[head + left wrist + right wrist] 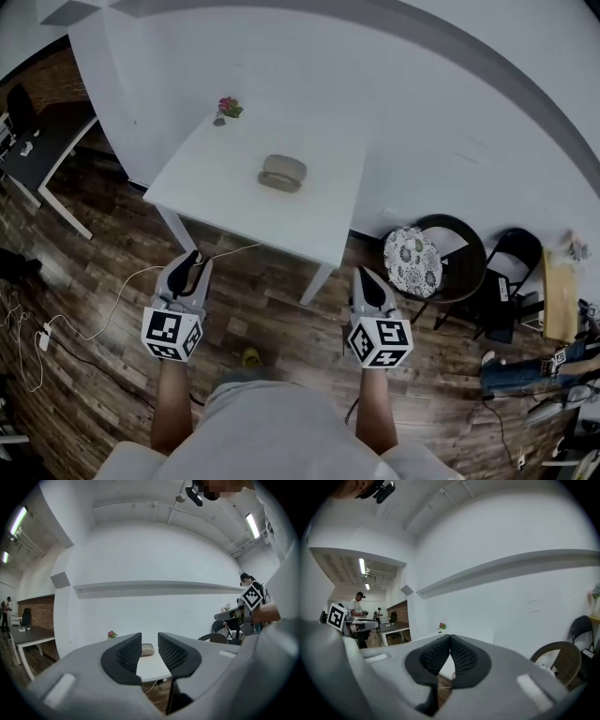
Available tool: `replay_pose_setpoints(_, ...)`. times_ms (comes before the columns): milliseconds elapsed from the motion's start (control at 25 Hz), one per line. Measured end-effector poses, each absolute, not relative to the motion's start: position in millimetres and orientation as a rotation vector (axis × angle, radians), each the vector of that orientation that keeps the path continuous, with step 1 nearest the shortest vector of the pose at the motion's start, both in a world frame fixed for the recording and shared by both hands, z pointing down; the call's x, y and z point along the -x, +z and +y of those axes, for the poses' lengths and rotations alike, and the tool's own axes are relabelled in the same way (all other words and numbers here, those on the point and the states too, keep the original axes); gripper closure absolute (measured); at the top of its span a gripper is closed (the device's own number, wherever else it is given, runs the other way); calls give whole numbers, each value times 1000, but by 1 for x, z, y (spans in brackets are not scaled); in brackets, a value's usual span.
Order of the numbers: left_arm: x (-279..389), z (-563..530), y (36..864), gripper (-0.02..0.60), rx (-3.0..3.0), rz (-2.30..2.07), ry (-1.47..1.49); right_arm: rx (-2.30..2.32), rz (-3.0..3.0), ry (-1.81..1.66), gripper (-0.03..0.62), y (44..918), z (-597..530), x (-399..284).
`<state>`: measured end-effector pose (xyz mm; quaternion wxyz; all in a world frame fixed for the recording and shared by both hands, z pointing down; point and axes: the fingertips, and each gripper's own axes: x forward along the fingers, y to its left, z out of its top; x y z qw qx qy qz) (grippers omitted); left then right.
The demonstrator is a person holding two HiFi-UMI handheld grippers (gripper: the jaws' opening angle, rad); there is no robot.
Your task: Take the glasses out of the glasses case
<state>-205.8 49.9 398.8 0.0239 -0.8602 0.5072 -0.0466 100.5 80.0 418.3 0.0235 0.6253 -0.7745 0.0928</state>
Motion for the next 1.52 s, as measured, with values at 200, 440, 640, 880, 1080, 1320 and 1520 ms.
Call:
replay_pose_setpoints(200, 221, 4, 392, 465, 2682, 1522, -116, -1987, -2368, 283, 591, 410, 45, -85)
replay_pose_setpoints(440, 222, -37, 401, 465, 2733, 1471, -124, -2044, -2331, 313, 591, 416, 17, -80)
replay_pose_setpoints(640, 215, -64, 408, 465, 2757, 1442, -140, -2069, -2301, 327, 591, 423, -6, -85)
replay_pose_setpoints(880, 211, -104, 418, 465, 2770, 1445, -159, -2076, -2298, 342, 591, 431, -46, -90)
replay_pose_setpoints(1080, 202, -146, 423, 465, 2773, 1450, -183, -2058, -2302, 354, 591, 437, -91, -98)
replay_pose_setpoints(1320, 187, -208, 431, 462, 2784, 1468, -218, -2055, -2296, 382, 591, 443, -155, -118)
replay_pose_setpoints(1520, 165, -251, 439, 462, 2796, 1466, -266, -2031, -2293, 421, 591, 454, -202, -136)
